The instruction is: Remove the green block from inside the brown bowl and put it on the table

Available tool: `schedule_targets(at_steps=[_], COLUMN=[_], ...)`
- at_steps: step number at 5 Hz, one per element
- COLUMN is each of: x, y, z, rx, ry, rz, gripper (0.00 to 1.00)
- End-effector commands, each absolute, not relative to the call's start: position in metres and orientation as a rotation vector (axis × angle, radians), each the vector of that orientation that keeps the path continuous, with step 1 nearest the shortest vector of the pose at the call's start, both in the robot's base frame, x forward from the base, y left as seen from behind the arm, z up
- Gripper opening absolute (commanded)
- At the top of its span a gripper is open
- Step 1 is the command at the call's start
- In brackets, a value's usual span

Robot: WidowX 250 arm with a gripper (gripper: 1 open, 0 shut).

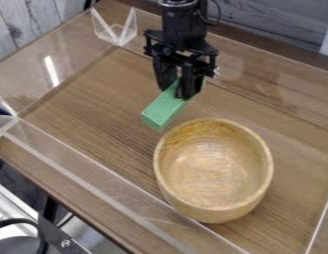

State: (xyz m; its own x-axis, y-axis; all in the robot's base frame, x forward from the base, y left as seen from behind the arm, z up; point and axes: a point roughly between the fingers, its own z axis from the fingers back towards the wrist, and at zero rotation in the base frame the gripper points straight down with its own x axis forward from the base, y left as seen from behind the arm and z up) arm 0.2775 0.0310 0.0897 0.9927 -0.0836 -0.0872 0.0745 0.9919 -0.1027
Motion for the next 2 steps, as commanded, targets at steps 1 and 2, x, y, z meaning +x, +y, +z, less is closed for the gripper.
schedule_targets(at_steps=[1,2], x=[0.2822,0.2797], y=[0.0245,0.0186], z=[0.0984,0.0944], rx=[-0.084,-0.083], ry=[0.05,0.059], rz=[-0.113,-0.129], gripper=[0.0,0.0])
